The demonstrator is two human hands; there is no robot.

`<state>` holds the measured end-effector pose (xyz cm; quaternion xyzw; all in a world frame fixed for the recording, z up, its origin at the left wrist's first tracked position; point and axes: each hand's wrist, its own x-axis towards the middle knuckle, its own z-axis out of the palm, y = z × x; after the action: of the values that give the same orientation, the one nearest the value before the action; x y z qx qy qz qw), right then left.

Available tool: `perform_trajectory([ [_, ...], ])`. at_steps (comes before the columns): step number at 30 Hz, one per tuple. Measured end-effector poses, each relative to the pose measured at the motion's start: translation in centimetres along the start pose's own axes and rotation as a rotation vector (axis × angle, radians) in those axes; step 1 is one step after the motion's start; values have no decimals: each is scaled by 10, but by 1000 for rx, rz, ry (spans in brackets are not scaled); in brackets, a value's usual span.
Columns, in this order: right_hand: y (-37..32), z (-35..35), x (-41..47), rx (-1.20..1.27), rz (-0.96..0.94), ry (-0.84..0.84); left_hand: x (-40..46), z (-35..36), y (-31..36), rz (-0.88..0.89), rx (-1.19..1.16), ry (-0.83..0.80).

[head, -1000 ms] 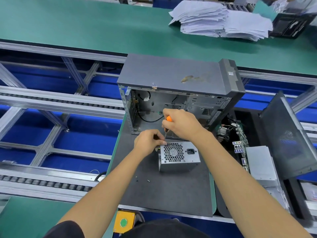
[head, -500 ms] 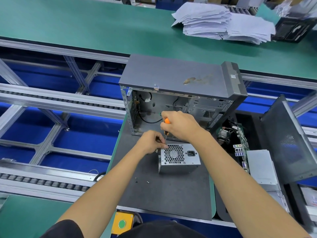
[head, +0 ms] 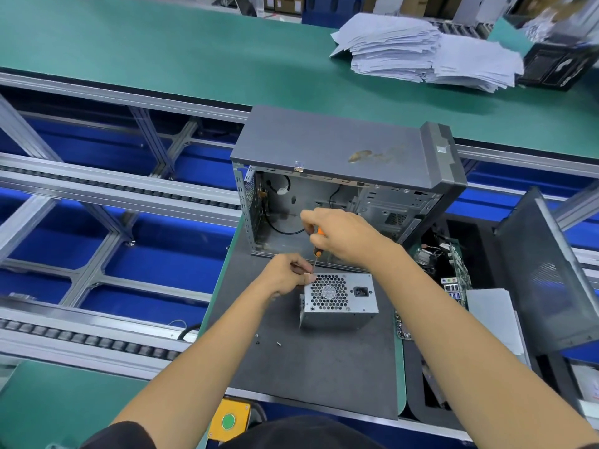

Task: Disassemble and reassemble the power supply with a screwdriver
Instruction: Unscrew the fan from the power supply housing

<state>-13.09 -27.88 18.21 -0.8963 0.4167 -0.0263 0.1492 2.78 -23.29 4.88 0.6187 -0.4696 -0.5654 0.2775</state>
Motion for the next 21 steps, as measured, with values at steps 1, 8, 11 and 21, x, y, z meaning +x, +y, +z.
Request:
perform_trajectory([
  [1,1,0,-1,-17,-8,-15,-2,0,-2,-35,-72,-6],
  [8,4,-6,0,-44,-56,-71,-7,13,-16,-208,-353,91],
  [11,0,-7,4,-93,-93,-57,-8,22,-20,-241,-448,179],
  [21,-9,-10,6,-224,-166,-146,-15,32,-20,-223,-507,230],
])
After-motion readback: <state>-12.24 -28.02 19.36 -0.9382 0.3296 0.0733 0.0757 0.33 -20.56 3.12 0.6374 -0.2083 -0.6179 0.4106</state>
